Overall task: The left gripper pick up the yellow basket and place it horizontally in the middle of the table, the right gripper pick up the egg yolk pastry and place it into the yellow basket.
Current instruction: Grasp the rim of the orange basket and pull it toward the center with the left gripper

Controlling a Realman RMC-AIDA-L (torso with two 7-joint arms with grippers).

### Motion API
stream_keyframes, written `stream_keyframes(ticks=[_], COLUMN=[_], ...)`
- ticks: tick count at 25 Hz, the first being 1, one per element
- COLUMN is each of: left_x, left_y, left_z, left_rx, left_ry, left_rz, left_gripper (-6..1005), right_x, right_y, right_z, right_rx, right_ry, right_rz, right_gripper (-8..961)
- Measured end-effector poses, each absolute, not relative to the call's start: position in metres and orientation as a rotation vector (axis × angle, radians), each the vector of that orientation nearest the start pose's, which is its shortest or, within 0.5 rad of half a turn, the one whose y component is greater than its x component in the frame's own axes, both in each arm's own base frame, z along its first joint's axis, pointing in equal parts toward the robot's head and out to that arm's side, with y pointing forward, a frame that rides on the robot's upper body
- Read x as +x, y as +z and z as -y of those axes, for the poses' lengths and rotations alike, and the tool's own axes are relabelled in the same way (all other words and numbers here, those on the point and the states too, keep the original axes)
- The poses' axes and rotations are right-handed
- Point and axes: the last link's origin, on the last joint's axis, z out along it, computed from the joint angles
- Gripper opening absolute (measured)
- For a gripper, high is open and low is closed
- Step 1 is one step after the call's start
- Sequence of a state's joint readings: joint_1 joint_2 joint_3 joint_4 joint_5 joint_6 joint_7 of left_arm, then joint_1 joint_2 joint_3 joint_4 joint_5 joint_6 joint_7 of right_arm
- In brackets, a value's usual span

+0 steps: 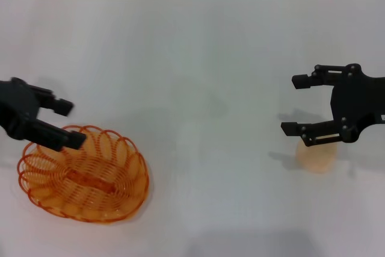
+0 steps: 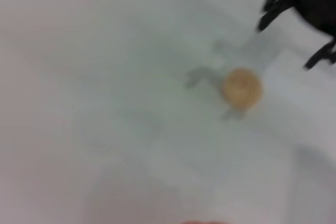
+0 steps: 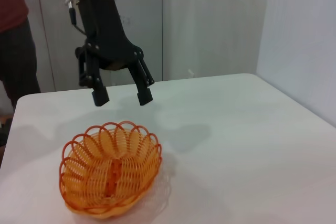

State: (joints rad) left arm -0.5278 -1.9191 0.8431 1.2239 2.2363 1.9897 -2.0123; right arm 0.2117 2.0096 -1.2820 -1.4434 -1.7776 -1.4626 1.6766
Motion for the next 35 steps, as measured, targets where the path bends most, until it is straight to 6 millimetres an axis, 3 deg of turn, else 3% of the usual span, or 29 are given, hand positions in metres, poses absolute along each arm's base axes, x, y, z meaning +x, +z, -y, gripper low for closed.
stream_keyframes(ticks=[6,14,22,35], left_x=[-0.236,-0.246,-0.260,-0.282], left_y=[0.128,0.131,0.124,0.117], left_z=[-0.322,-0.323,-0.319,-0.318], left_rx=[-2.855,-2.746,-2.702,-2.649], left_ry=[0.218,0.464,0.554,0.542], left_rz=[1.002,1.140,1.203,1.221], left_gripper=[887,887,887,854], right_x=[0.193,0.192,0.194,0.194], right_y=[0.042,0.042,0.040,0.038], right_z=[-0.301,-0.303,-0.305,-0.304], right_rx=[-2.802,-2.799,-2.802,-2.810], right_ry=[0.417,0.419,0.423,0.423], right_rz=[-0.175,-0.178,-0.198,-0.198], right_gripper=[856,856,856,856])
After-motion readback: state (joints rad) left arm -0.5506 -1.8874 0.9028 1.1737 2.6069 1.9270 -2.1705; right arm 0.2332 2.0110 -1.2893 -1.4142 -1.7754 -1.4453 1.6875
